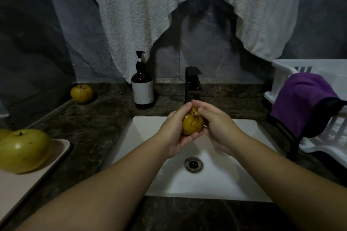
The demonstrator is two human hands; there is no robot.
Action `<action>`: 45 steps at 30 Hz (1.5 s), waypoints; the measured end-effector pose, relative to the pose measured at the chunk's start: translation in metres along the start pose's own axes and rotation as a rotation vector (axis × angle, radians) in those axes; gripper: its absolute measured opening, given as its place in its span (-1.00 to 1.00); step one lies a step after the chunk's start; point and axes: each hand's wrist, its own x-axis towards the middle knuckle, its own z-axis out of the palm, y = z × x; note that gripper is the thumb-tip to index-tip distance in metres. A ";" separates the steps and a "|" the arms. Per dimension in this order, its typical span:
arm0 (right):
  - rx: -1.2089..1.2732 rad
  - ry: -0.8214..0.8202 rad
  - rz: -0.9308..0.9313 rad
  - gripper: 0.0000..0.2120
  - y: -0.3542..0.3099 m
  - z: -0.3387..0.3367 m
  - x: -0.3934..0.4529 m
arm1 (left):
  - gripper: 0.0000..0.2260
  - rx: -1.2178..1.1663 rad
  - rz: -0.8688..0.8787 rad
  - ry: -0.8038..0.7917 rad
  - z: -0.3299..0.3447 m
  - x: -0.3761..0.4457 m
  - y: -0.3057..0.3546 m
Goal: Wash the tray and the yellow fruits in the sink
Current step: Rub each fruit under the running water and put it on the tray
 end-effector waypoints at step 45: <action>-0.647 0.103 -0.059 -0.10 0.003 -0.010 0.004 | -0.42 -0.066 0.021 -0.117 0.013 -0.013 0.001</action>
